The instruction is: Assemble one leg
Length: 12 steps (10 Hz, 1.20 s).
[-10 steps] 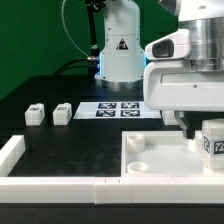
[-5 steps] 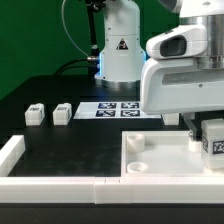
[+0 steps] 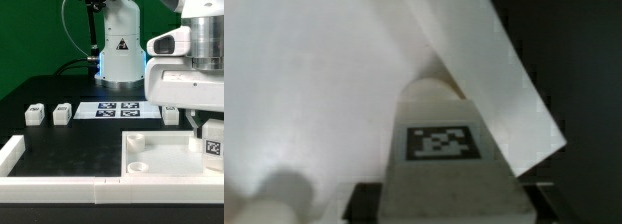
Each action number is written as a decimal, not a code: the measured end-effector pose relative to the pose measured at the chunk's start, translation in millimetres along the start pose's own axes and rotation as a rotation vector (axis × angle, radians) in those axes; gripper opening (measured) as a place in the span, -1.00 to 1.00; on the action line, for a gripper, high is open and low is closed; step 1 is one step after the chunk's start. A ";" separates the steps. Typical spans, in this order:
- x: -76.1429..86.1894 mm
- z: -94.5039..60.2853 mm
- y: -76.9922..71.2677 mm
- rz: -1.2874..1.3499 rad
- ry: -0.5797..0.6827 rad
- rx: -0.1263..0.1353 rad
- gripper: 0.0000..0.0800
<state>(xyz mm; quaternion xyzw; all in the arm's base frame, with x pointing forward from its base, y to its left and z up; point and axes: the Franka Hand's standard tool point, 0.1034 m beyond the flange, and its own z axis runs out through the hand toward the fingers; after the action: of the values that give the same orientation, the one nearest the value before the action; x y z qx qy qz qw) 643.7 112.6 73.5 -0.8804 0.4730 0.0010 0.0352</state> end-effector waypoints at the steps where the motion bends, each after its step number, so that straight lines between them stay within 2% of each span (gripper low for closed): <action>1: 1.2 0.4 0.9 0.199 -0.024 0.009 -0.27; 3: -1.1 0.9 2.5 0.425 -0.032 0.010 -0.27; 5: -1.1 0.9 2.5 0.413 -0.033 0.010 -0.27; 6: -2.3 2.0 2.5 0.348 -0.031 0.013 -0.14; 7: -6.7 6.4 4.7 0.151 -0.011 0.017 0.33; 8: -10.6 8.5 7.1 -0.067 0.002 0.001 0.33; 9: -14.2 7.4 5.3 -0.224 0.019 -0.011 0.53; 10: -11.8 8.4 6.6 -0.343 0.018 -0.011 0.61; 12: -9.8 8.2 7.2 -0.558 0.022 -0.017 0.62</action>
Offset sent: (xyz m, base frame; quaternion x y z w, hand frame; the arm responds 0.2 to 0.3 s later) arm 0.0000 0.0000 0.0000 0.0000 0.0000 0.1790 0.9838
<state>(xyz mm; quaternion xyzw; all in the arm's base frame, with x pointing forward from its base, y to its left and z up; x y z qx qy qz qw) 632.6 117.3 65.2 -0.9768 0.2127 -0.0143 0.0216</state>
